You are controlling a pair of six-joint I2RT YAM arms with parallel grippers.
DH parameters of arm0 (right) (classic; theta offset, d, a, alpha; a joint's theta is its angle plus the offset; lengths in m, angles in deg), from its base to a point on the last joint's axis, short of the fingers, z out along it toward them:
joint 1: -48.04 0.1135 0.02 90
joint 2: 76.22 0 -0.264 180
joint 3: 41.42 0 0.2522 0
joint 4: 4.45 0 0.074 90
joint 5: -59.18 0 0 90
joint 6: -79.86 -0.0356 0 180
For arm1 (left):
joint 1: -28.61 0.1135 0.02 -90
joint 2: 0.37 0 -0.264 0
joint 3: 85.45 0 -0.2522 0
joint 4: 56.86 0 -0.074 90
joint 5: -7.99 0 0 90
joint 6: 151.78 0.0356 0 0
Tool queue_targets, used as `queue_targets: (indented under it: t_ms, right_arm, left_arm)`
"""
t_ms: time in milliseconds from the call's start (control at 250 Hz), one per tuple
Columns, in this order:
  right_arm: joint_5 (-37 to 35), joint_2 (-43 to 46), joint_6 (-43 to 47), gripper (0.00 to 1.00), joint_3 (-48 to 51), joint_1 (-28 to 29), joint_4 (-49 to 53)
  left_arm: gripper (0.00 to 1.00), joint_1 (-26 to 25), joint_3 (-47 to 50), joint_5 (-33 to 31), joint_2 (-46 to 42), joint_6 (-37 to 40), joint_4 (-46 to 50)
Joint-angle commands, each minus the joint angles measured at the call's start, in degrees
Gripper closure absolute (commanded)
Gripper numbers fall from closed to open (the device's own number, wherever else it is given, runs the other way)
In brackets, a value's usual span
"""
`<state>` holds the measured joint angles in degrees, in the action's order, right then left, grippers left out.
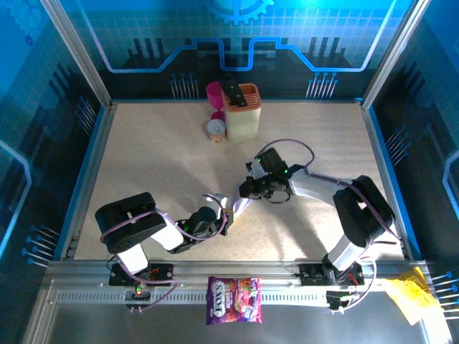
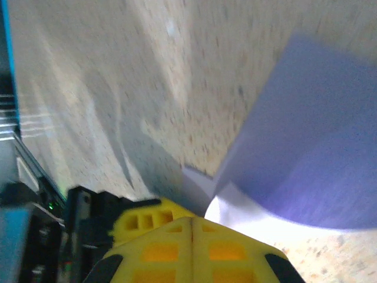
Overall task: Fold a paper plane with a square sheet of paper (pick it up from the middle)
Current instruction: Fold the wing for the fifth time at the center of the table.
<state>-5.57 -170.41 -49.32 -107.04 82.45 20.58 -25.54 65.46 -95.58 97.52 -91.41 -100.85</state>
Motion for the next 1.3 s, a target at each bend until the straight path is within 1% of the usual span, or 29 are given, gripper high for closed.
queue_targets:
  t_ms: [0,176,288,463,775,823,939,1019,1182,1294]
  right_arm:
    - [-4.03,0.23,-4.57,1.00,1.14,3.38,-5.21]
    - [-4.88,-2.85,-7.76,1.00,2.96,5.30,-9.72]
    - [-5.54,-4.76,-8.44,1.00,2.46,5.88,-9.82]
    - [-6.53,-7.03,-9.75,1.00,2.77,5.57,-9.71]
    - [-8.97,-7.23,-11.36,1.00,5.27,4.70,-9.44]
    - [-8.30,-7.31,-11.20,1.00,5.65,4.52,-10.34]
    - [-6.35,-6.03,-10.49,1.00,5.50,4.43,-12.12]
    - [-6.36,-3.96,-10.04,1.00,5.27,4.53,-12.09]
    - [-9.61,1.19,-9.98,1.00,6.24,5.13,-10.12]
    - [-10.31,2.23,-10.82,1.00,7.46,5.44,-10.50]
  left_arm:
    - [1.00,0.38,0.02,1.80,1.79,0.25,3.83]
    - [1.00,0.44,0.05,1.88,1.65,0.14,4.07]
    - [1.00,0.41,-0.05,1.98,1.52,0.38,4.26]
    - [1.00,0.42,0.03,2.09,1.52,0.36,4.36]
    - [1.00,0.38,0.01,2.36,1.83,0.43,4.16]
    - [1.00,0.37,-0.05,2.45,1.91,0.44,4.15]
    - [1.00,0.41,-0.21,2.59,2.15,0.40,4.15]
    - [1.00,0.44,-0.22,2.60,2.13,0.39,4.24]
    - [1.00,0.38,-0.22,2.71,2.12,0.36,4.23]
    - [1.00,0.37,-0.22,2.66,2.11,0.28,4.24]
